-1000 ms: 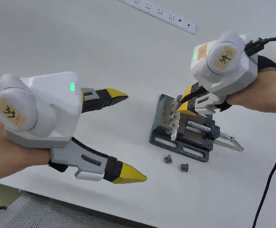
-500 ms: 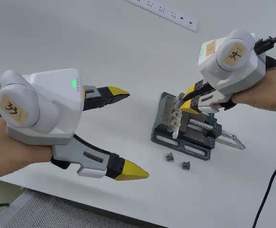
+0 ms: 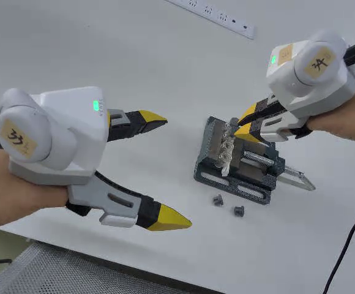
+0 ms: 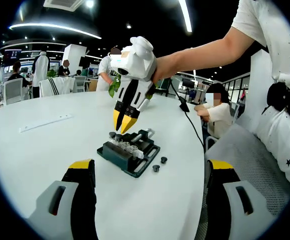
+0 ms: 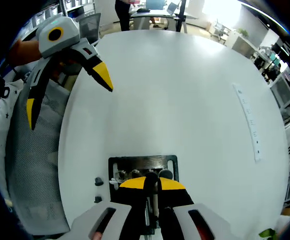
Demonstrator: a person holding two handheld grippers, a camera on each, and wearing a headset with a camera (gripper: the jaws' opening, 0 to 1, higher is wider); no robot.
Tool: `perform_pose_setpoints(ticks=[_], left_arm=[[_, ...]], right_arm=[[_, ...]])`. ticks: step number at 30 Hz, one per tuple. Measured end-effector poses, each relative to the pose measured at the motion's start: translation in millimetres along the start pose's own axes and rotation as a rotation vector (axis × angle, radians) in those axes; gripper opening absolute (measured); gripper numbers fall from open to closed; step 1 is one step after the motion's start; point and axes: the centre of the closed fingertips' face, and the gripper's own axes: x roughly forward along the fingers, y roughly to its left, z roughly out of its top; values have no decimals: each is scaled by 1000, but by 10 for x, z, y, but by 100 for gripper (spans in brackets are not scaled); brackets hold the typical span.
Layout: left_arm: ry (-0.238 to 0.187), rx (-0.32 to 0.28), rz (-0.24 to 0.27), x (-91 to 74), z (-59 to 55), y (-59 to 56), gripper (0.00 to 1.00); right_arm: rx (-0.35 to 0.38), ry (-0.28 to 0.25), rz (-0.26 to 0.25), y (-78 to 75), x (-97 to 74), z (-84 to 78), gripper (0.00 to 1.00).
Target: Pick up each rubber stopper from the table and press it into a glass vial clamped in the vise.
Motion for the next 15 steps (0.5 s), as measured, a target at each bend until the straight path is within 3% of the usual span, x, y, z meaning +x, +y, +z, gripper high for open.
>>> perform_pose_setpoints(ticks=[15], left_arm=[[-5, -11, -1, 6, 3, 1, 91]], right_arm=[[0, -2, 26, 22, 58, -3, 1]])
